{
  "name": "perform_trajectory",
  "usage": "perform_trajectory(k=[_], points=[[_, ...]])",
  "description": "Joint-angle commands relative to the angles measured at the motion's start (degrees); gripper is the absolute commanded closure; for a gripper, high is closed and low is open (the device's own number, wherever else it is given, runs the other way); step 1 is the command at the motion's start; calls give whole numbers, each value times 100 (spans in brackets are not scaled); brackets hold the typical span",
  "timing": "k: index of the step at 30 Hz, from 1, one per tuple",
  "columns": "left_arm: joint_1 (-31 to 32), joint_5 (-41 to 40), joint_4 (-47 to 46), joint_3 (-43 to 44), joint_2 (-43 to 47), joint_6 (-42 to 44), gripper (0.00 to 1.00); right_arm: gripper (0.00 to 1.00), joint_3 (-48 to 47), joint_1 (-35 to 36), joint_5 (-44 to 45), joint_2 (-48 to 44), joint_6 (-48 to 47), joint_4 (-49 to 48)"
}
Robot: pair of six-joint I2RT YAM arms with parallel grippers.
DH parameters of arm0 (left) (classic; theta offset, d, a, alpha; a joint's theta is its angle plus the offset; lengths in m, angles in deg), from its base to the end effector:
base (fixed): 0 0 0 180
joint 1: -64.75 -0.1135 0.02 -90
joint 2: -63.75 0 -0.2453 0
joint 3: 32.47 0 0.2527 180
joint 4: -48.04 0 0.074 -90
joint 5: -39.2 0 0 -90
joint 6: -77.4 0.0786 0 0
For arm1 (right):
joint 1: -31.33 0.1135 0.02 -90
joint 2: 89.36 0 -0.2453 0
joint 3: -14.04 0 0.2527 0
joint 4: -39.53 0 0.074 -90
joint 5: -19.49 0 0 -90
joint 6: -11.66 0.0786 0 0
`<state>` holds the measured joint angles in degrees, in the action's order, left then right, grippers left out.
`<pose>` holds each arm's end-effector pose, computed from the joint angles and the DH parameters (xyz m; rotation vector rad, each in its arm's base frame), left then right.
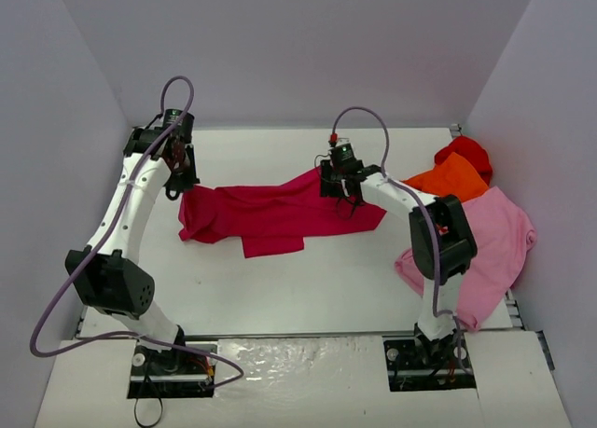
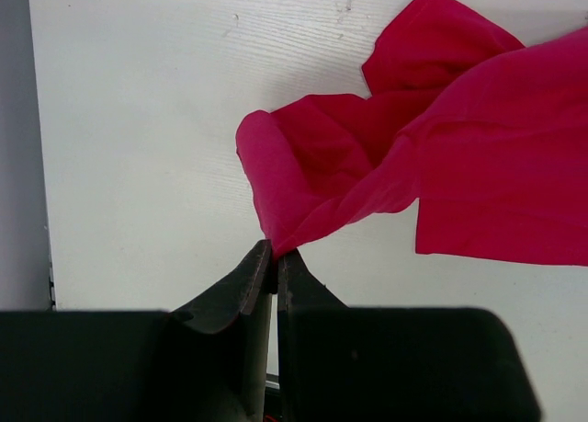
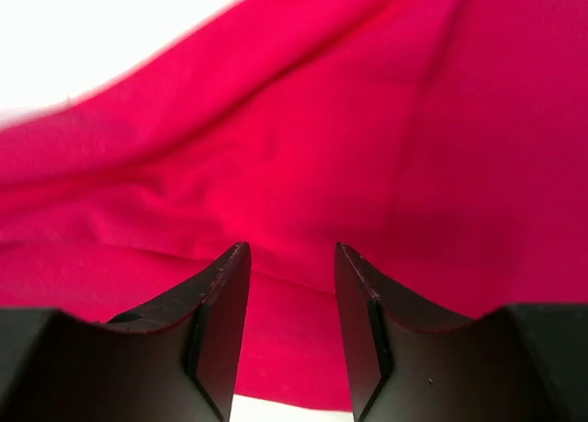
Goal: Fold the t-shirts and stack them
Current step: Flatten out the tshirt
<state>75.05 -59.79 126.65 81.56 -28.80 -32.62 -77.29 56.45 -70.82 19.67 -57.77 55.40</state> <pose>0.3449 -0.0502 0.3237 -0.2748 2.5343 -0.0032 0.4234 0.1990 0.1842 -0.0903 2.1920 0.4624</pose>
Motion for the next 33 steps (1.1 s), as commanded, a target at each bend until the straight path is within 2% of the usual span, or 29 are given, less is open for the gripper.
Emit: perform_trajectory(k=[1,5,11,23,33], points=[[-29,66,-230,13,153,-42,100,62,13,4,-254,351,217,-400],[-24,33,-221,-112,250,-23,100,63,92,-25,-148,532,237,-385],[-34,32,-266,-337,367,-1,100,65,220,-121,359,262,142,-277],[-37,79,-313,-424,428,-19,100,65,465,-236,462,-307,85,9],[-29,86,-313,-459,465,-10,100,65,368,-157,189,39,167,59]])
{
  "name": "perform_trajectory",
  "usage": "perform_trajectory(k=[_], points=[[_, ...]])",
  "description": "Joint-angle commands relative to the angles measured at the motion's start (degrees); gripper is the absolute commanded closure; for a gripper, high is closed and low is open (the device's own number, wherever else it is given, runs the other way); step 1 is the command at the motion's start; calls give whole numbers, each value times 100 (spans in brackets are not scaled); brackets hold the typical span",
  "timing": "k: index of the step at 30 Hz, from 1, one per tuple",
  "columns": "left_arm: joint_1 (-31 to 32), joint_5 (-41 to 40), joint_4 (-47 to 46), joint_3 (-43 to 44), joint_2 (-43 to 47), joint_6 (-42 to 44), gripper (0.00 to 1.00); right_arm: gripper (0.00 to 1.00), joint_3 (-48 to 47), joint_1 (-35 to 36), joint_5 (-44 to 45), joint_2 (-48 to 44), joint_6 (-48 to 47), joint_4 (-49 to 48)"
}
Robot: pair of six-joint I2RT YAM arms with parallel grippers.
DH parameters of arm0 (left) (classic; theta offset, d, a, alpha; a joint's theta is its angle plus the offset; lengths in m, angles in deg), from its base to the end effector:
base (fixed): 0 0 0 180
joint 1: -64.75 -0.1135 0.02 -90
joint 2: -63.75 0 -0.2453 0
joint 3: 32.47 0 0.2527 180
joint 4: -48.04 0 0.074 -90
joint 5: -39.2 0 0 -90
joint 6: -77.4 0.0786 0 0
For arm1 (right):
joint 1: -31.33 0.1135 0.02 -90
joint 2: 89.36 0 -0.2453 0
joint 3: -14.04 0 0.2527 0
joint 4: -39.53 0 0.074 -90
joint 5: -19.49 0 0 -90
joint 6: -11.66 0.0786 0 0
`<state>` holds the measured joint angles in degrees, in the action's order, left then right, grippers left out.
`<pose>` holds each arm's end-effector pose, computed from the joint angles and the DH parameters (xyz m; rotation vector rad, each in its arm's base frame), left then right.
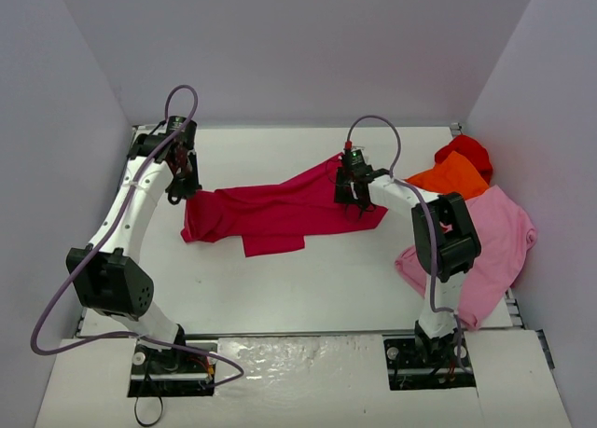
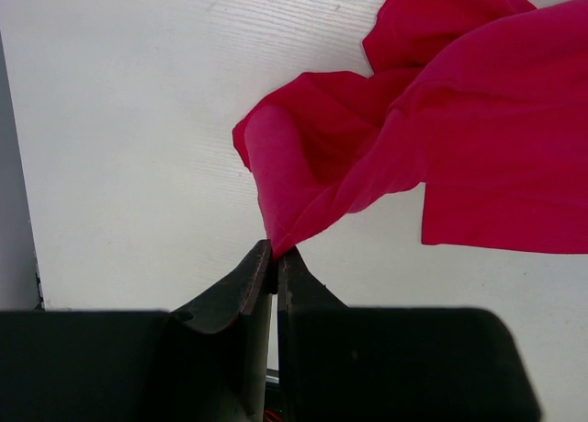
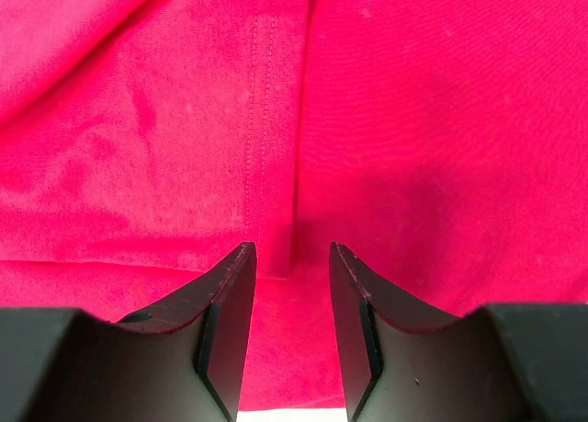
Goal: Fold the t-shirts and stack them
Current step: Flatten out the tshirt
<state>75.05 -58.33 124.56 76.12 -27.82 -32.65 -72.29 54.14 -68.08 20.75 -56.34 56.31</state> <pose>0.3417 -0.0516 0.3018 -0.2669 2.5812 -0.0204 0.4175 0.1720 0.1428 0.0062 2.3041 0.3591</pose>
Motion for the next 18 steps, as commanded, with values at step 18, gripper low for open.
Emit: perform_trajectory(k=[18], points=[[-37,-126,-135,-116,455,19,100,73,-353,101,-156,432,110,-127]])
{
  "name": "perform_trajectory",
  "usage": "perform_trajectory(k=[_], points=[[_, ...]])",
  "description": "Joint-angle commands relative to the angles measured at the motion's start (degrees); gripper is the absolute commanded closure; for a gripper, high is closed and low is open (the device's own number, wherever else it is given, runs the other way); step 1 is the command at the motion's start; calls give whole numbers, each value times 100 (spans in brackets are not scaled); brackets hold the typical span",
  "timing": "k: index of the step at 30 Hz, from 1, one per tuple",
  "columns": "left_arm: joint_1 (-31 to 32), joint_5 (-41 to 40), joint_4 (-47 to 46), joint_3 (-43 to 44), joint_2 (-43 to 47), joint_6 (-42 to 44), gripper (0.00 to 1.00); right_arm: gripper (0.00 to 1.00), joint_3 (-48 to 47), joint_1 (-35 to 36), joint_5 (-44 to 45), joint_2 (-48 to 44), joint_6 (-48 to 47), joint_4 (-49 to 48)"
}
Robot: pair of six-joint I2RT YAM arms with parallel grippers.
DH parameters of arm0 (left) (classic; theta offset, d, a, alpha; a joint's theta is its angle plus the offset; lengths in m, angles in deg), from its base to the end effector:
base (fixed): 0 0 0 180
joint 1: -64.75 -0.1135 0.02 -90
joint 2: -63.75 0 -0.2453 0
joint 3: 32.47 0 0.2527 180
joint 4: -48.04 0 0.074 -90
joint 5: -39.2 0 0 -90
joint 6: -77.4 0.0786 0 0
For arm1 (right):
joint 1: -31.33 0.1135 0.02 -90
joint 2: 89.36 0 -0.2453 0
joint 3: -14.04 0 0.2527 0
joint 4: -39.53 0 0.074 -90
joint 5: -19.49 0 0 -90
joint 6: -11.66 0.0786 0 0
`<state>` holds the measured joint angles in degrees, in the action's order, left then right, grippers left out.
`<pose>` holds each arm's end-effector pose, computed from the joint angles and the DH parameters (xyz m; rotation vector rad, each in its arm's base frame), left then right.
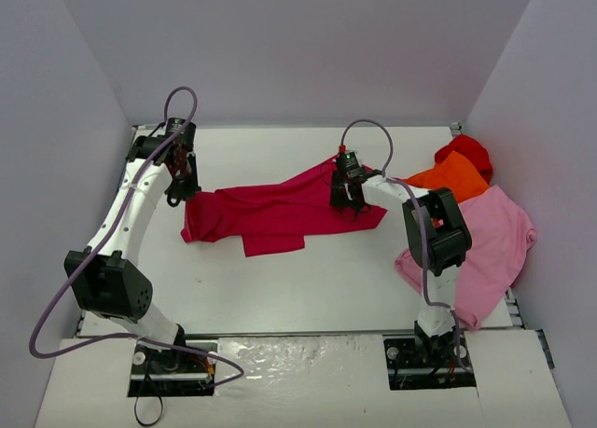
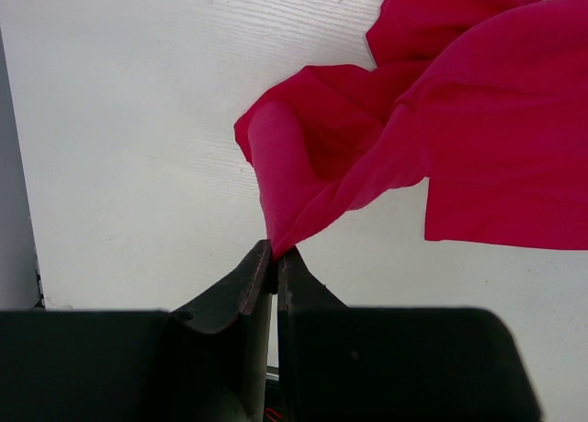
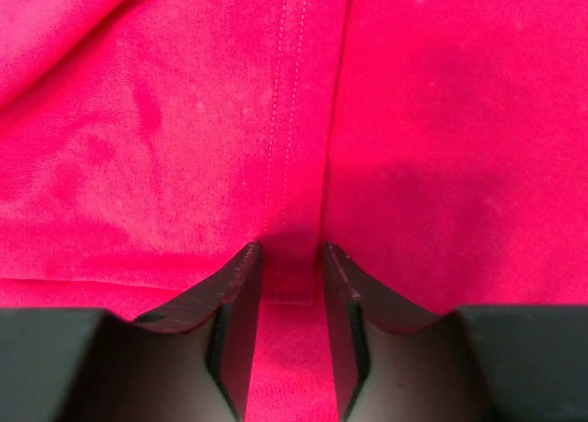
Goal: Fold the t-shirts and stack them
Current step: Flatten out the tshirt
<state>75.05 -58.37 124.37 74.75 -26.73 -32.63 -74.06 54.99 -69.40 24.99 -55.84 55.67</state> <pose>0.3373 -0.0508 0.3006 -0.2667 2.5826 -0.0188 0.4224 0.1834 0.1223 -0.0137 2.3419 0.3842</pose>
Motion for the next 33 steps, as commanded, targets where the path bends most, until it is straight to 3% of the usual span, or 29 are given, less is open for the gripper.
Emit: perform_trajectory(k=[1,2,3,17,33], points=[[-37,-130,-124,20,347,17,100,84,-175,16,-47,8,62,-80],[-37,-130,-117,5,347,24,100,98,-167,23,-49,8,54,-82],[-37,-130,-109,3,347,26,100,100,-159,25,-49,1,53,-82],[-38,-157,-124,82,424,-1,100,100,-102,42,197,-1059,-226,226],[-36,-297,-33,1192,2142,-8,100,100,-1287,51,1214,-4297,-314,1806]])
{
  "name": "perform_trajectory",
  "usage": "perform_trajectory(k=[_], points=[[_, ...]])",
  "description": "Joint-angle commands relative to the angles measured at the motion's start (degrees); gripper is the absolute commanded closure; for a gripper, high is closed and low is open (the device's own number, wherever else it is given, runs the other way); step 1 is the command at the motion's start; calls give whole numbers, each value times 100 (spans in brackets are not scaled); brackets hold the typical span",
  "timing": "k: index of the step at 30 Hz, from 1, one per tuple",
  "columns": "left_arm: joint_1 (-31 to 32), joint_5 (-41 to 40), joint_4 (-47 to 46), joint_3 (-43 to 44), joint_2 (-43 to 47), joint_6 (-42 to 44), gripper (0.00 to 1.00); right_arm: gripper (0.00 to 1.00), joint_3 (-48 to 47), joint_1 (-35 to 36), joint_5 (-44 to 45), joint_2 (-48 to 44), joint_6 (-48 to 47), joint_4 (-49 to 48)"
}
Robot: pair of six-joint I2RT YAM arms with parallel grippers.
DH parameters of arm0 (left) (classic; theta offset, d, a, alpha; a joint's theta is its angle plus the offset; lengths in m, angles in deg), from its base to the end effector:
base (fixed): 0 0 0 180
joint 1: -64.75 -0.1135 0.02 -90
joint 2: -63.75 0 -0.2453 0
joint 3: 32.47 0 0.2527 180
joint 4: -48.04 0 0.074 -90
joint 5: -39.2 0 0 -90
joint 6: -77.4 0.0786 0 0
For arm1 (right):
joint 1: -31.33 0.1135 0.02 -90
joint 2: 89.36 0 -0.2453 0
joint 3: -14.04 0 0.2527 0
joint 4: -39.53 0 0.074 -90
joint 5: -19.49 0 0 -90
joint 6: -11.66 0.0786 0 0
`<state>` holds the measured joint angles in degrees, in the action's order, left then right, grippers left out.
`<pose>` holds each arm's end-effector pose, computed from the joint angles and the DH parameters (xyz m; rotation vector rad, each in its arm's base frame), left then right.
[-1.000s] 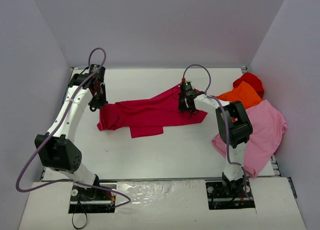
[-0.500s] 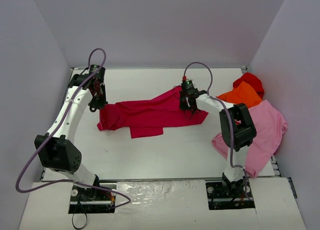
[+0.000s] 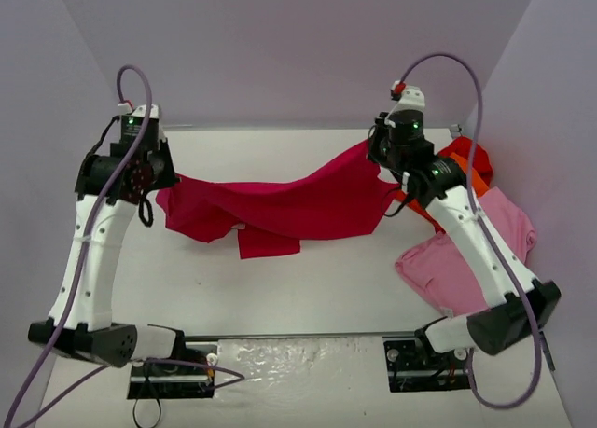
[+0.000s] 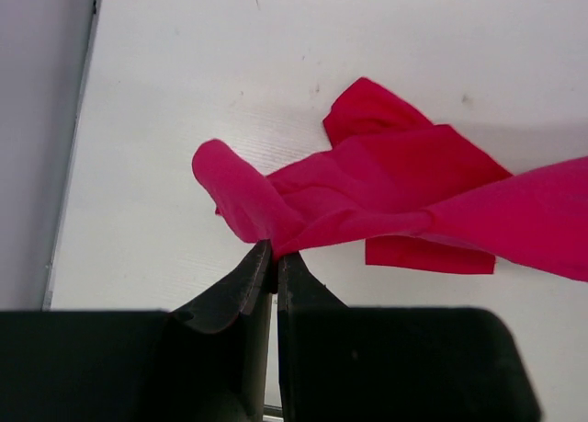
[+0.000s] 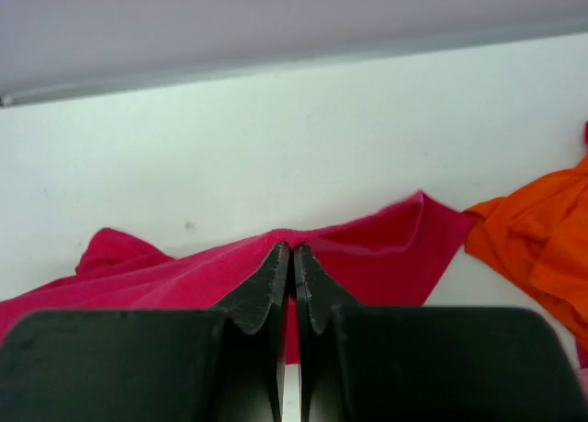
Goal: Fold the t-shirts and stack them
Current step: Flatten out the tshirt
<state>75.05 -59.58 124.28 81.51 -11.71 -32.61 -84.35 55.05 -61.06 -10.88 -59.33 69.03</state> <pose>0.2738 -0.0376 0.4155 -0.2714 2.2061 -0.1204 0.3330 0.1322 0.4147 0.0502 1.7523 0.4039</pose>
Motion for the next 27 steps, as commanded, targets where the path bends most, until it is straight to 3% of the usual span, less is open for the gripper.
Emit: perform_trajectory(k=[1,9,15,23,27], points=[[-29,-176,9,622,759,-3,100,100,-310,45,435,-880,60,607],[-29,61,22,1225,2297,241,100,100,-798,55,457,-2561,215,1269],[-95,570,21,1899,3251,339,100,100,-1237,-63,179,-3278,422,1933],[78,285,410,2298,3212,177,100,100,-2318,-1065,-452,-3310,136,2750],[91,118,707,2618,2536,384,100,100,-2198,-1145,-405,-3159,48,2773]])
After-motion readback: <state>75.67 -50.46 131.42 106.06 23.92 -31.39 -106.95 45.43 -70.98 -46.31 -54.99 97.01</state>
